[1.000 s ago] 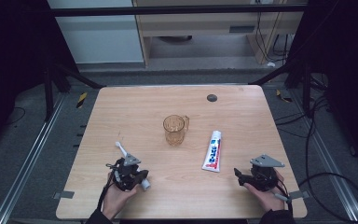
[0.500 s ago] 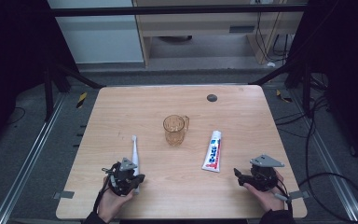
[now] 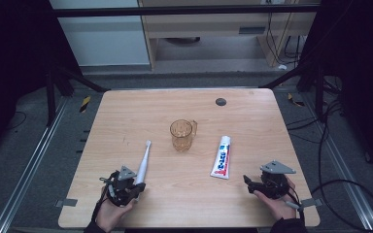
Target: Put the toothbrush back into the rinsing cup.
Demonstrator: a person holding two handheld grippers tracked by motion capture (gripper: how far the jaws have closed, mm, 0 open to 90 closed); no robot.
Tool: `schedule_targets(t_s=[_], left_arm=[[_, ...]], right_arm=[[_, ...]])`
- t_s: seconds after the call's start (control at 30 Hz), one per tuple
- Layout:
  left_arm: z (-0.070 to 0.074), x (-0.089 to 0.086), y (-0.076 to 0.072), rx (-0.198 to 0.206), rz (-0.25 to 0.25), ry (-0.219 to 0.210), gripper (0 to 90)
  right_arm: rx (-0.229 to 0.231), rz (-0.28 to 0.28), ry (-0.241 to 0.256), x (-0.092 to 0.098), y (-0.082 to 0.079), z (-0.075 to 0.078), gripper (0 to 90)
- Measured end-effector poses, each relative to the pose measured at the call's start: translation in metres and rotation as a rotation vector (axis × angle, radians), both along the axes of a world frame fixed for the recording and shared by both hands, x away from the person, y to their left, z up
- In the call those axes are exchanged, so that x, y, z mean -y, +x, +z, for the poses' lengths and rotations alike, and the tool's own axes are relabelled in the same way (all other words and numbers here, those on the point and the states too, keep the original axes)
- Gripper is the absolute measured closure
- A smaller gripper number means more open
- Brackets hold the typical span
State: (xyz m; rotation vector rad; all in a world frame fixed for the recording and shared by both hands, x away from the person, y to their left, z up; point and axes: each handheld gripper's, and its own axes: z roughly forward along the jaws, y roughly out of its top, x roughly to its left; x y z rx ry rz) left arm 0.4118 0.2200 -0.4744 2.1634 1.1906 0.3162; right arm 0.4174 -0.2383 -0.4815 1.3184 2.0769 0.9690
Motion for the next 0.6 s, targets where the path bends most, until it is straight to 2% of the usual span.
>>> schedule_targets(t_s=[0.6], left_arm=[[-0.0004,-0.0087,-0.0022,-0.006,0.01,0.003,90.0]], right_arm=[[-0.001,-0.001,0.0,0.0,-0.0001,-0.0001,22.9]])
